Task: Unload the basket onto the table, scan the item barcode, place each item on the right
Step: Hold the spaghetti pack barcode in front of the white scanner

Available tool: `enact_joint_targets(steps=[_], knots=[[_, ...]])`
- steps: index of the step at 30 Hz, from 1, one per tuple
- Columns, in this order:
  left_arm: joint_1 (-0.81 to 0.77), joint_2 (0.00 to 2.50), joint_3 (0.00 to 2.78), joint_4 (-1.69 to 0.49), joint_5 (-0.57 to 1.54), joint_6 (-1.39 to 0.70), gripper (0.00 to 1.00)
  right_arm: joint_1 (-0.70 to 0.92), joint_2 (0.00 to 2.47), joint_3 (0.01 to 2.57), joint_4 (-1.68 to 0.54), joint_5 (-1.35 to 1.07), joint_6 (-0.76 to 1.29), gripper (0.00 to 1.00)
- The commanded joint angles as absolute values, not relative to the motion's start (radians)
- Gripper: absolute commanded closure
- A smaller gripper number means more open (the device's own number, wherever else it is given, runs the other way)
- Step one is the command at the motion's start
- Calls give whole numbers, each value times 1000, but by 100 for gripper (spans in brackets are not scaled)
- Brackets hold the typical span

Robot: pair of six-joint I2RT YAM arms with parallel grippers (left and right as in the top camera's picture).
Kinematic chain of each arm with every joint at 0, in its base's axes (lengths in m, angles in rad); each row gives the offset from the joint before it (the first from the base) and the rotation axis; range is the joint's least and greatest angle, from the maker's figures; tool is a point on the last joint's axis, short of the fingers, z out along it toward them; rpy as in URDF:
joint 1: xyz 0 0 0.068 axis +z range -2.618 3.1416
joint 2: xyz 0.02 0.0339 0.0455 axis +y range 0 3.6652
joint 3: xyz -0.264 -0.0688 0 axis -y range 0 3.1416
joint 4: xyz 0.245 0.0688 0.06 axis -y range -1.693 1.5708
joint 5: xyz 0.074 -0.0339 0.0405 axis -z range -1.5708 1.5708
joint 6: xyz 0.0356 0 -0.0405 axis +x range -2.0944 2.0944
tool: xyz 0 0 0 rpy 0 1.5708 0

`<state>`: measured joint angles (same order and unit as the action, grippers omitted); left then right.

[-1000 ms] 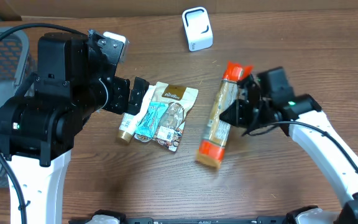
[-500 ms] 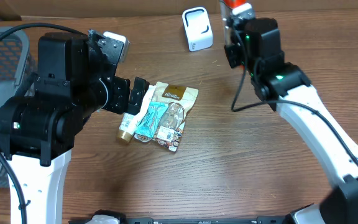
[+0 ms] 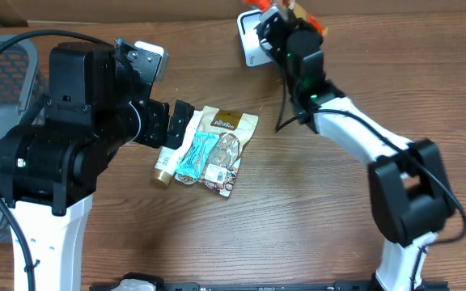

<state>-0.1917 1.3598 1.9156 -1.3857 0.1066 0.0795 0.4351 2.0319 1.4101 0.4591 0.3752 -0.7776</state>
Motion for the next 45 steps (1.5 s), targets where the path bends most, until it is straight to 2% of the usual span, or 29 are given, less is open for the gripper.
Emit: enact_joint_targets(steps=[1,6,15,34,40,45], knots=[[-189,1366,1914,-1384,101,67,0,464,2107,1480,591,399,-929,96],[-189,1366,1914,-1384,101,67,0,494,2224,1555,628,382,-1063,96],[-189,1366,1914,-1384,101,67,0,509,2299,1645,628,358,-1162,96],[-189,1366,1914,-1384,101,67,0,509,2290,1645,615,394,-1181,96],[-189,1366,1914,-1384,101,67,0,502,2149,1645,447,458,-929,96],[-189,1366,1914,-1384,101,67,0,460,1911,1645,68,397,-563,96]])
